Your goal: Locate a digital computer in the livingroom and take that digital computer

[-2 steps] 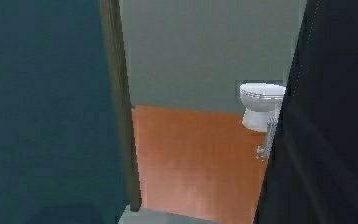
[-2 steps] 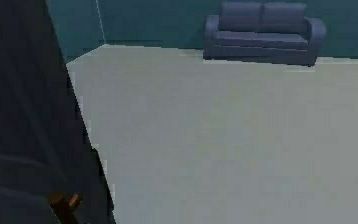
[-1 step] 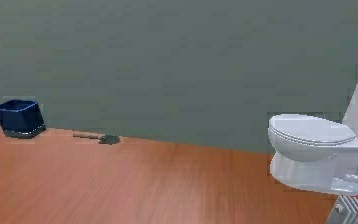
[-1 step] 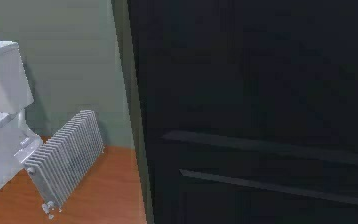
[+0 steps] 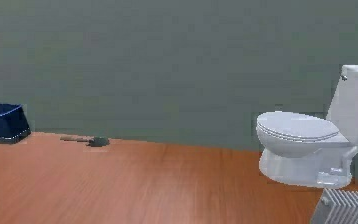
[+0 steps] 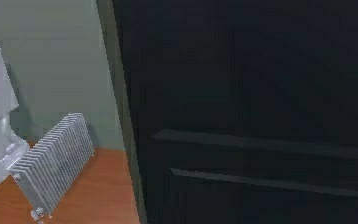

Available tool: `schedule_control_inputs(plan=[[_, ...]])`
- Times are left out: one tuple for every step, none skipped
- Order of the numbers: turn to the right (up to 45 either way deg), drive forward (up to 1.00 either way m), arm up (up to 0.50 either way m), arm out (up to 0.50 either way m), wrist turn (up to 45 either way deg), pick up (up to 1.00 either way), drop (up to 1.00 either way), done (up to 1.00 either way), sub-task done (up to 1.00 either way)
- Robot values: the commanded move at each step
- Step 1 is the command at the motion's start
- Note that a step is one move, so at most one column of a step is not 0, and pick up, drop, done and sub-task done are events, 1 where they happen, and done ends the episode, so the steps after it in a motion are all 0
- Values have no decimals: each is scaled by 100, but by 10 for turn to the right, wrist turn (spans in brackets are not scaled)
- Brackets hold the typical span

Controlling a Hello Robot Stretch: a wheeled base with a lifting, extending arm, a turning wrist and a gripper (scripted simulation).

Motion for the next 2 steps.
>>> schedule_control_inputs(plan=[[0, 35, 0, 0, 0, 0, 0, 0, 0], [-300, 0, 0, 0, 0, 0, 0, 0, 0]])
